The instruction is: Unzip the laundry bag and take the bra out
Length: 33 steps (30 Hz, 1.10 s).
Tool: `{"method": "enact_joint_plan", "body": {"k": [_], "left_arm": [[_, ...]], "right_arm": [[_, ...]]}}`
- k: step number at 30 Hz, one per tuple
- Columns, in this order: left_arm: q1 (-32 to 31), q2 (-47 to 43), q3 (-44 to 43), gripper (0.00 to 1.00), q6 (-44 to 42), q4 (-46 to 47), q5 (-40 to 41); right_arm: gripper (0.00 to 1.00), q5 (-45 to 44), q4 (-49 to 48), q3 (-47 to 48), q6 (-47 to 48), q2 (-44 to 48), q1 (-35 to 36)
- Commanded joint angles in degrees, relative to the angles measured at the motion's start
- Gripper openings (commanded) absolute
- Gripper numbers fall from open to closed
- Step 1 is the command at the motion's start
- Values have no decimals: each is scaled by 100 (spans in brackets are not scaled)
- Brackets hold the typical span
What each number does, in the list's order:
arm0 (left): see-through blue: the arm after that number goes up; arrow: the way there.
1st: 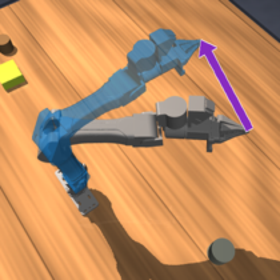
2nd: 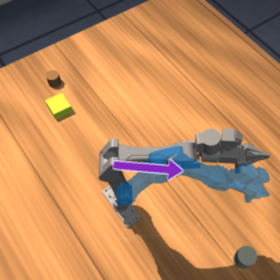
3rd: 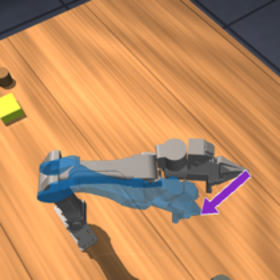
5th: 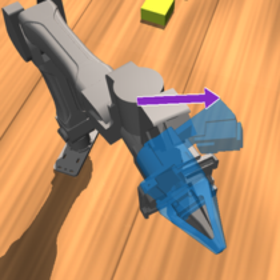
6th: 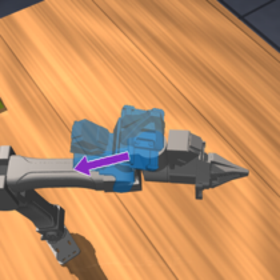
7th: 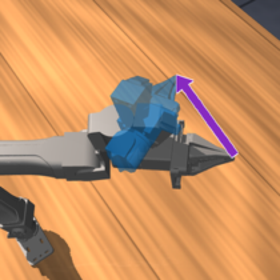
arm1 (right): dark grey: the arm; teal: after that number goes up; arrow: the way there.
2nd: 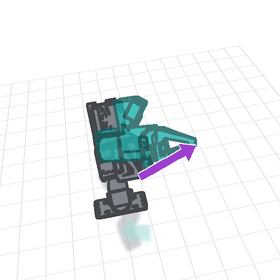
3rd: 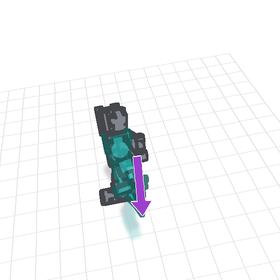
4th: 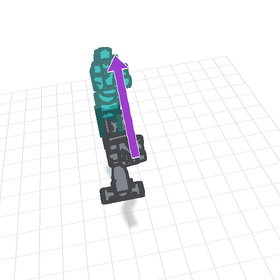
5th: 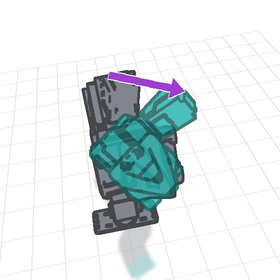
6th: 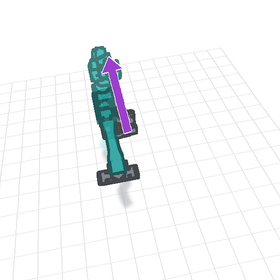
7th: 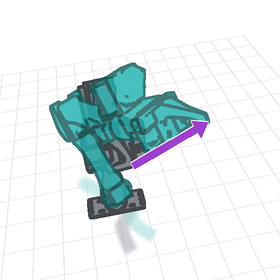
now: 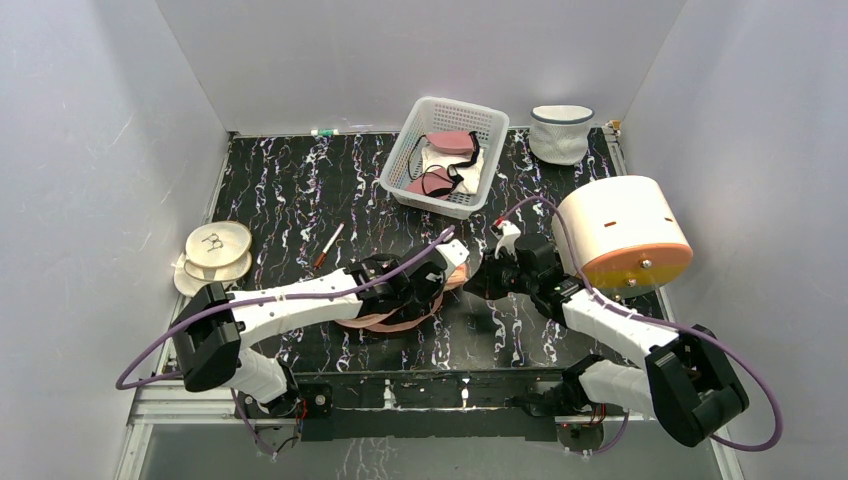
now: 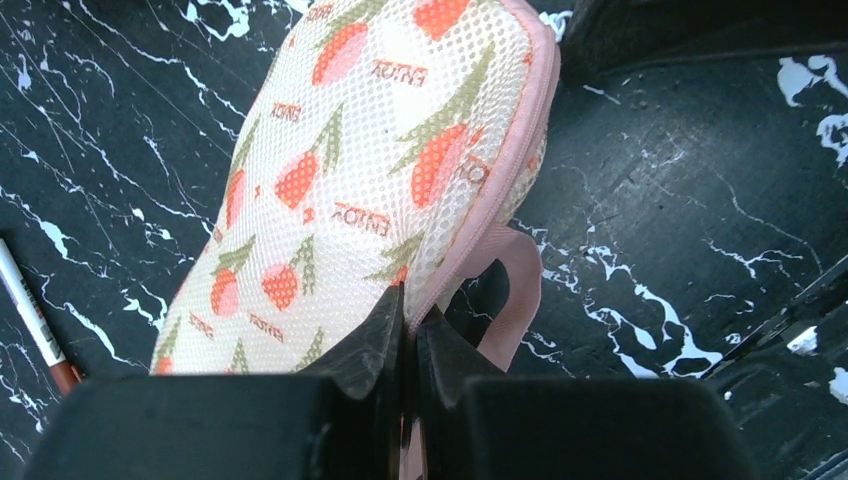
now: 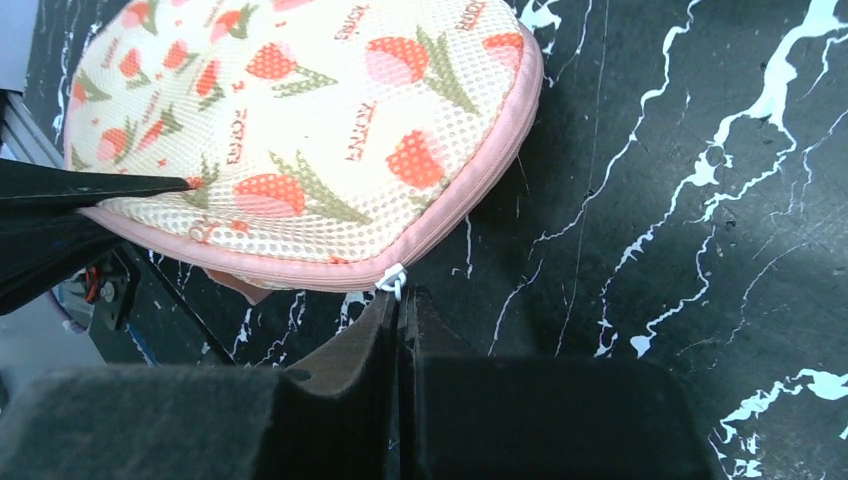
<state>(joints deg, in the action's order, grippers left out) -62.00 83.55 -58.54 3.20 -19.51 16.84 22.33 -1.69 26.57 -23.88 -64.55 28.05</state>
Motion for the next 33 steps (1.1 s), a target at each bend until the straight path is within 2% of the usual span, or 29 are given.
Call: {"method": "enact_joint_plan", "body": {"k": [1,4,6,12,16,20,23,28,33], "left_arm": [[3,-202,119,5,30,-144,267],[8,-120,69,29,74,-113,187],[3,-102,14,41,79,-71,44],[-4,-6,-295,65,165,110,-513],[-63,201,-490,76,220,288,-714],[-114,461,-581,76,176,353,-754],[-144,615,-598,71,126,324,-621],[-146,585,-509,50,79,218,-224],[-150,337,-384,23,4,64,73]], "right_arm": [[0,67,-60,196,150,-188,-62],[0,389,-93,208,244,-219,-55],[0,614,-136,188,270,-186,-56],[0,1198,-323,68,244,-62,-27],[0,1401,-602,-34,97,41,6],[0,1542,-782,-29,-38,23,37],[0,1591,-840,-46,-81,22,76],[0,1533,-807,-94,-63,69,77],[0,1185,-484,-5,132,103,77]]}}
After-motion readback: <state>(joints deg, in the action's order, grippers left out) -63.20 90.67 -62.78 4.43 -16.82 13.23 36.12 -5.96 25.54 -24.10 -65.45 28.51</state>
